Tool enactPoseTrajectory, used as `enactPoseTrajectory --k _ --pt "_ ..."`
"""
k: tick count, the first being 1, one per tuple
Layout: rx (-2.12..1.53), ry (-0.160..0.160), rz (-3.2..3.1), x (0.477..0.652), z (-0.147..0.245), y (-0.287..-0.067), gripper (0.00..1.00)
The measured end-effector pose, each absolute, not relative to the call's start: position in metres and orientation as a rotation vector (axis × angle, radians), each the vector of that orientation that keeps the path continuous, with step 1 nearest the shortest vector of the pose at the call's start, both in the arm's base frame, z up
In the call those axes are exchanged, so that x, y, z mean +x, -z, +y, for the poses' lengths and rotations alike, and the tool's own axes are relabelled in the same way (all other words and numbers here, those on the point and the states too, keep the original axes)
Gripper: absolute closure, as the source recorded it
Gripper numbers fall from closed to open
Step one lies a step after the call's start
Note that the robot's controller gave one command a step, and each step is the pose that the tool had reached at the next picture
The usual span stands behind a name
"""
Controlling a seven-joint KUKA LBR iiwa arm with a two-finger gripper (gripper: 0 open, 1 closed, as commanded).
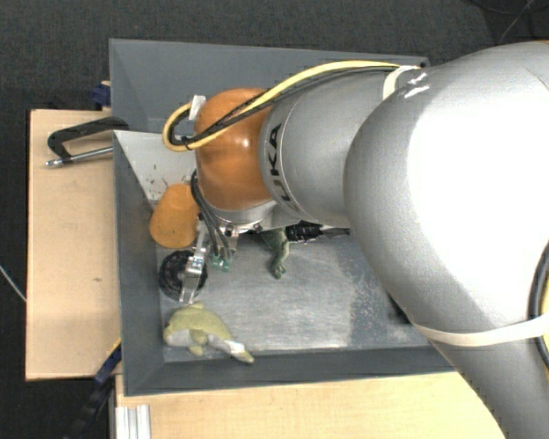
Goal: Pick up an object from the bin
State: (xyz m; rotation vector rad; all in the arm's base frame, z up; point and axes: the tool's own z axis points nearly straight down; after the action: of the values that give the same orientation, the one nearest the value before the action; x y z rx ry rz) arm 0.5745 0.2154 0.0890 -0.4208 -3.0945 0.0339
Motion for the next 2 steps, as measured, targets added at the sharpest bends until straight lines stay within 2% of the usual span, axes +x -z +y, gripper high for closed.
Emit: enactPoseTrajectory --k 1,2 --pt "-0.656 -0.017 -3.064 0.557 0.2292 -0.0998 0.0" --pt "-1.092 0.0 -2.942 0.5557 0.2243 -0.1006 0.0"
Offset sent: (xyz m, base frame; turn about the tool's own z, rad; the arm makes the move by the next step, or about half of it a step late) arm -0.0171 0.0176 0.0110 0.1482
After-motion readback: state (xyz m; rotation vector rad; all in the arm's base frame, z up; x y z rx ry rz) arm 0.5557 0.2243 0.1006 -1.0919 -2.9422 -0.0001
